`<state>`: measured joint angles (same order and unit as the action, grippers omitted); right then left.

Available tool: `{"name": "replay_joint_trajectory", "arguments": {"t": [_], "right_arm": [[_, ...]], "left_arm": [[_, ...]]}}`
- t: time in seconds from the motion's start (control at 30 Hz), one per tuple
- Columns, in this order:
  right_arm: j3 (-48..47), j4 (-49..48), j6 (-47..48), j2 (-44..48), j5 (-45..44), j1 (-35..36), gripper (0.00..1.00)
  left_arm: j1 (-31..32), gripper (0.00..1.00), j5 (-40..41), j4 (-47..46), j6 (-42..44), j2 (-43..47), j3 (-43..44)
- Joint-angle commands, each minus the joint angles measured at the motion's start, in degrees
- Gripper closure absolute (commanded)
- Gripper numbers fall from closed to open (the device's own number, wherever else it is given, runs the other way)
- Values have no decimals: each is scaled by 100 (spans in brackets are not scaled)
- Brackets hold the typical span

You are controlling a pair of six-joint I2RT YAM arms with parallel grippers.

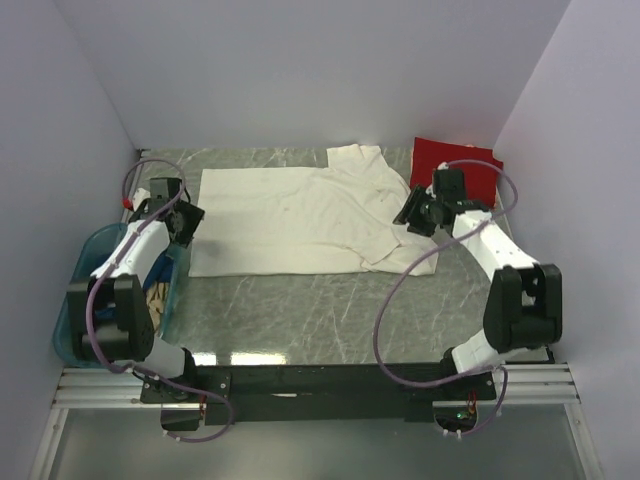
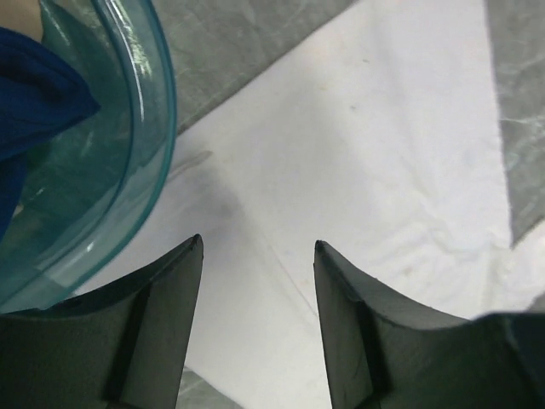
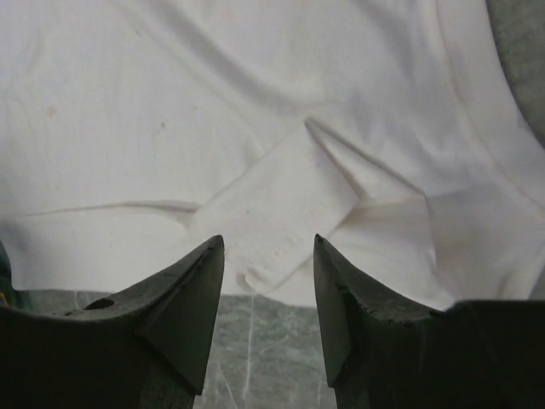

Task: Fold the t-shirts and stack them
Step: Fold the tshirt

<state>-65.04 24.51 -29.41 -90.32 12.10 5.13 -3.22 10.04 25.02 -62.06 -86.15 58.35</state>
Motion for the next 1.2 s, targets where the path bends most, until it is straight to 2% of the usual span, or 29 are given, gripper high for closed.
{"name": "replay_joint_trajectory", "arguments": {"t": [0.0, 0.17, 0.23, 0.27, 0.4, 0.73, 1.0, 1.17], "right_arm": [[727, -289, -82, 752, -102, 76, 47], [1755, -833, -223, 1201, -33, 76, 47], [1880, -991, -250, 1166, 38, 103, 48], [1950, -1036, -258, 1097, -23, 103, 48], [1986, -1115, -302, 903, -260, 41, 48], [2153, -1335, -346, 191, -155, -714, 51], [2179, -1291, -372, 760, -94, -724, 51], [2215, -1361, -522, 1052, -128, -267, 50]], "left_arm": [[-3, 40, -309, -137, 124, 546, -147], [260, 40, -503, -216, 89, 994, -447], [296, 40, -530, -234, 63, 1126, -552], [505, 41, -530, -243, 45, 1161, -605], [682, 40, -556, -234, 45, 1206, -676], [709, 41, -521, -137, 19, 828, -833], [700, 42, -477, -295, -218, 529, -1220], [683, 43, -372, -348, -298, 432, -1431]]}}
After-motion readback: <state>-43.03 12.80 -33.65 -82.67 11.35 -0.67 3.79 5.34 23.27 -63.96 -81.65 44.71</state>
